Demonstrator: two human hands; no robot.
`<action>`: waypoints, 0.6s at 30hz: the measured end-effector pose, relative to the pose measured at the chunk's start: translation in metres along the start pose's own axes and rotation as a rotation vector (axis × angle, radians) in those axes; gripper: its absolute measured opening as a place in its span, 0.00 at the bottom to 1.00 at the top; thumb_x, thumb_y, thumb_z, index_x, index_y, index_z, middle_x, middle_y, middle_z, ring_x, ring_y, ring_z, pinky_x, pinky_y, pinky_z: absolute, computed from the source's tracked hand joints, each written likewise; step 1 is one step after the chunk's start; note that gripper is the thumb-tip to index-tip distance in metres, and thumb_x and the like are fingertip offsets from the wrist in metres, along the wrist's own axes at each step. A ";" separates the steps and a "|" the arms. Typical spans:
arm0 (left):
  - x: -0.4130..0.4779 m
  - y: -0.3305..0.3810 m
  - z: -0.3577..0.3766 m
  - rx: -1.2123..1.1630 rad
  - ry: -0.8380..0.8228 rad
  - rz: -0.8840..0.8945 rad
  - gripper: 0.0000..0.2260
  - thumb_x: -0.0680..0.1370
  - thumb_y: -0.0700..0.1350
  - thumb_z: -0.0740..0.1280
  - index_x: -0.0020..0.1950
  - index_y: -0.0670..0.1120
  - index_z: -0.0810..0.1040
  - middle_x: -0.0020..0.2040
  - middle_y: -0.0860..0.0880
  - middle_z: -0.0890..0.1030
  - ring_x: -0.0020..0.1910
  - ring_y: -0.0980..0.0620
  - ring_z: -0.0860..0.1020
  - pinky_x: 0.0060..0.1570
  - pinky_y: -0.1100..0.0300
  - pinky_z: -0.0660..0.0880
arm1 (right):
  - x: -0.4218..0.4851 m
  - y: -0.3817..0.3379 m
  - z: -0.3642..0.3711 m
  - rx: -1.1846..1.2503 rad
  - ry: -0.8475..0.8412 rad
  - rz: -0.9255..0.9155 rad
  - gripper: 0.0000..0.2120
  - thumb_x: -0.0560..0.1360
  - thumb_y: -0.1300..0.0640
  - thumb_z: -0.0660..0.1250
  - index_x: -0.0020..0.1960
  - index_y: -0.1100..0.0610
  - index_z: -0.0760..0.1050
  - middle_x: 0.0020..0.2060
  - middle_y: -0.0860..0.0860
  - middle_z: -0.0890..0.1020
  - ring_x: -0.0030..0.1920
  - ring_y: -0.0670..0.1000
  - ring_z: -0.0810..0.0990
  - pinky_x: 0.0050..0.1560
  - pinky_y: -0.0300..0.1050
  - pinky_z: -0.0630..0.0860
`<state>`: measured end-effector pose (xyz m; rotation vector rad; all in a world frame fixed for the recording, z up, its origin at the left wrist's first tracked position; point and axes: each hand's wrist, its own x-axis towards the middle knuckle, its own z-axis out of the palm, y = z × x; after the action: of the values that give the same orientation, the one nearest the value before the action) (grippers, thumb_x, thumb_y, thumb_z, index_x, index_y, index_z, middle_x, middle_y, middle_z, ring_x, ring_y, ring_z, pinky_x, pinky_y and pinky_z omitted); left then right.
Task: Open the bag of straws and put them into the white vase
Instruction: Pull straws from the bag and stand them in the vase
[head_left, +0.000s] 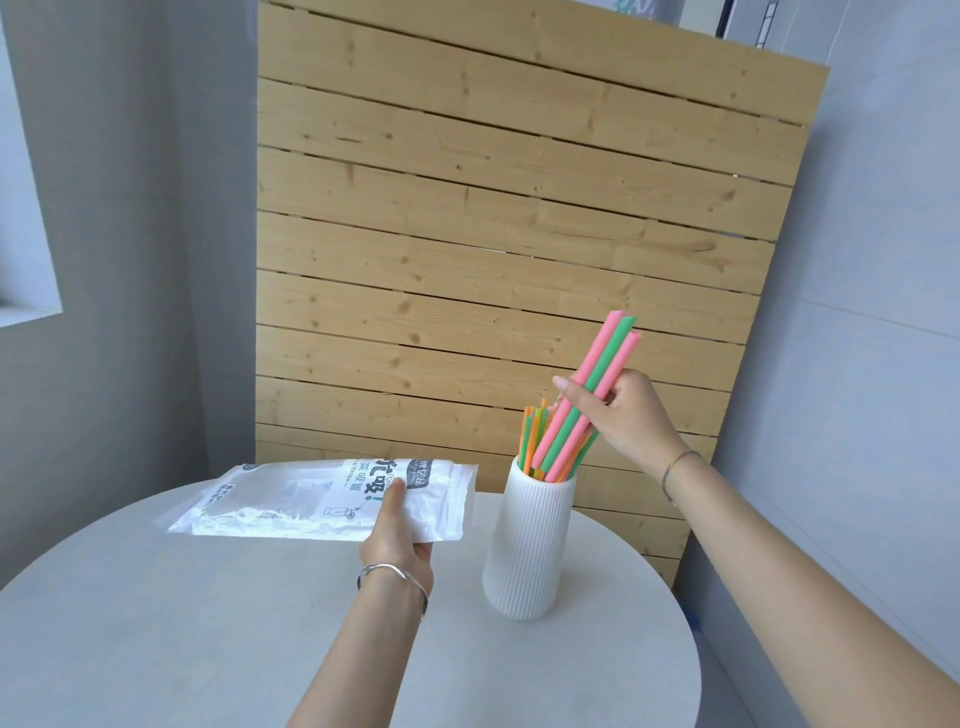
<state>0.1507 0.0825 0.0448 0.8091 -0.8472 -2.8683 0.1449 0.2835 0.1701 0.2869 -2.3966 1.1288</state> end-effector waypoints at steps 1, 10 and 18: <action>0.000 0.000 0.000 0.000 0.000 0.000 0.22 0.74 0.46 0.70 0.65 0.41 0.73 0.58 0.47 0.77 0.48 0.51 0.78 0.52 0.60 0.73 | -0.001 0.001 0.002 -0.018 -0.016 -0.002 0.17 0.73 0.46 0.67 0.43 0.61 0.80 0.39 0.60 0.85 0.41 0.55 0.84 0.42 0.49 0.82; -0.001 0.000 0.000 0.009 -0.004 -0.003 0.18 0.74 0.45 0.71 0.62 0.42 0.75 0.48 0.49 0.78 0.41 0.54 0.78 0.44 0.60 0.75 | 0.001 0.018 0.012 -0.157 -0.134 0.051 0.17 0.69 0.41 0.69 0.41 0.56 0.78 0.40 0.56 0.82 0.46 0.56 0.80 0.47 0.51 0.79; -0.001 0.001 0.000 0.009 -0.001 0.021 0.20 0.74 0.45 0.70 0.64 0.41 0.74 0.57 0.46 0.77 0.41 0.54 0.77 0.50 0.60 0.74 | 0.002 0.005 0.014 0.264 0.054 0.027 0.06 0.72 0.47 0.68 0.44 0.49 0.78 0.47 0.48 0.79 0.53 0.47 0.77 0.58 0.47 0.74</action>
<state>0.1514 0.0815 0.0456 0.7946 -0.8638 -2.8493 0.1370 0.2758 0.1599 0.3061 -2.2100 1.4484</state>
